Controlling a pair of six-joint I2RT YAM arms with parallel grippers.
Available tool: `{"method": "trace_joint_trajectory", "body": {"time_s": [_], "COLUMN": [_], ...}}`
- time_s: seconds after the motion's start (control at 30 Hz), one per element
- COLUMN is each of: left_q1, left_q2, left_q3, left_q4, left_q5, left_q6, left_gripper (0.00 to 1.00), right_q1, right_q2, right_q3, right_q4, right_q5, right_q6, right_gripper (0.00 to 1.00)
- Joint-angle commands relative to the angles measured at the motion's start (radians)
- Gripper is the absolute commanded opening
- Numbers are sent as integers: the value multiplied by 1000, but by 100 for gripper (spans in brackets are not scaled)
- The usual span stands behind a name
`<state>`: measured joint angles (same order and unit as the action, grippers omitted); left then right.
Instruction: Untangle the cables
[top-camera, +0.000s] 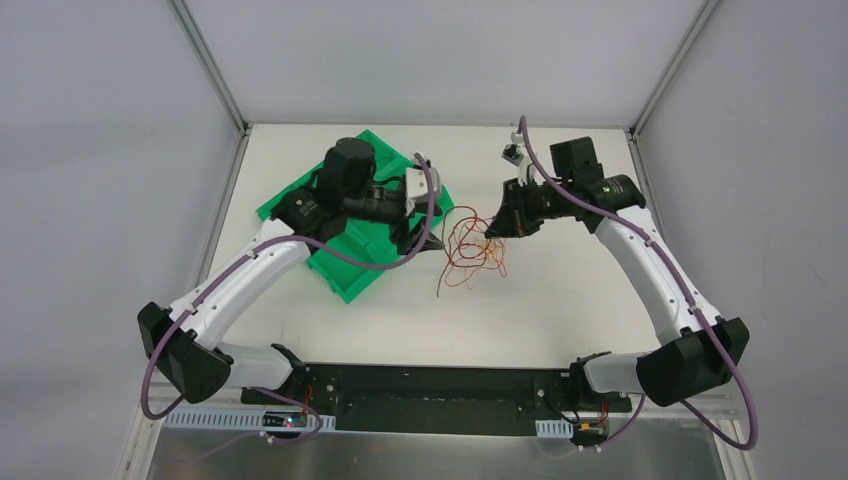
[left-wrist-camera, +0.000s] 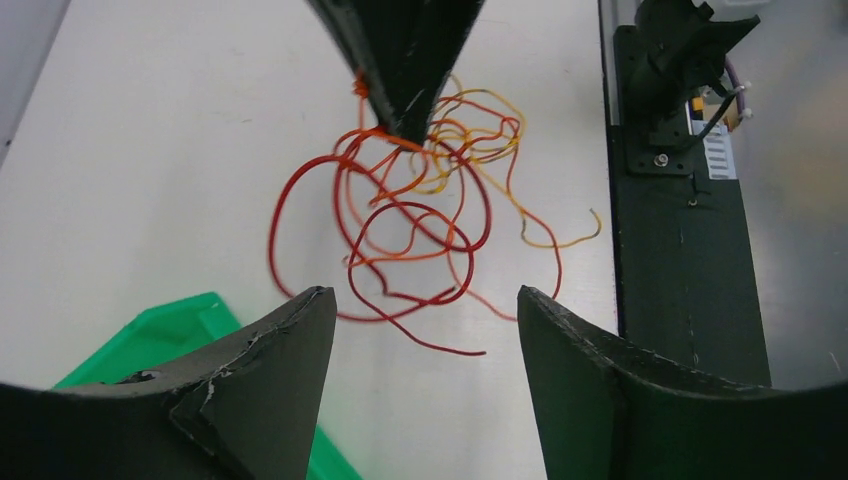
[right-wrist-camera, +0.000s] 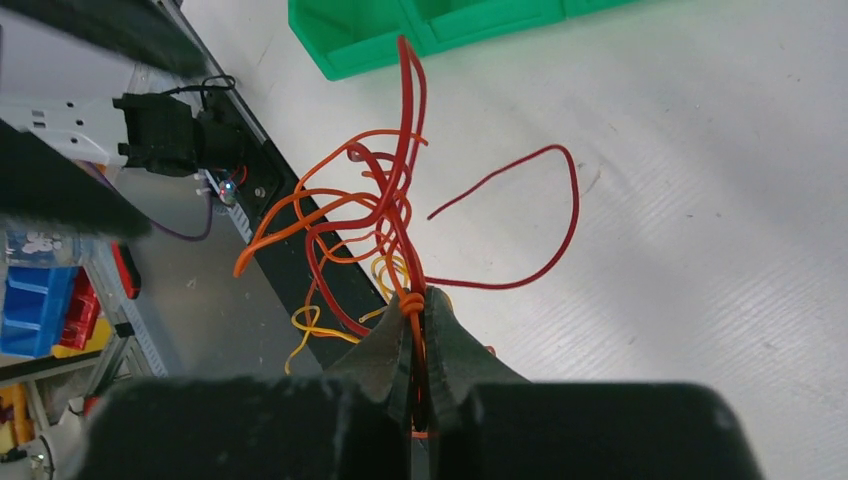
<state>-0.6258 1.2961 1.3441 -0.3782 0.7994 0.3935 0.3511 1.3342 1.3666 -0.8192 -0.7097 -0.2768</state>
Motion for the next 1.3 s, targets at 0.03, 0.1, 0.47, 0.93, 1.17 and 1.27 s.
{"method": "trace_joint_trajectory", "body": {"time_s": [0.03, 0.1, 0.47, 0.93, 1.17, 1.27], "left_q1": [-70, -64, 52, 51, 199, 272], "left_q2": [3, -2, 48, 133, 2, -24], "left_q3": [-110, -142, -91, -29, 30, 90], "left_q4": [233, 292, 120, 44, 44, 41], "left_q5": [-79, -101, 136, 175, 125, 110], "left_q6": [17, -1, 202, 237, 63, 17], "left_gripper": [67, 66, 60, 17, 0, 0], "right_q1": [23, 32, 198, 249, 81, 6], "right_q2": [-28, -41, -94, -18, 38, 55], "right_q3": [-13, -23, -29, 40, 35, -11], "right_q4": [70, 62, -5, -1, -98, -129], "right_q5": [16, 9, 94, 140, 79, 75], "right_q6": [115, 57, -292, -237, -197, -251], "right_gripper": [0, 0, 0, 0, 5, 5]}}
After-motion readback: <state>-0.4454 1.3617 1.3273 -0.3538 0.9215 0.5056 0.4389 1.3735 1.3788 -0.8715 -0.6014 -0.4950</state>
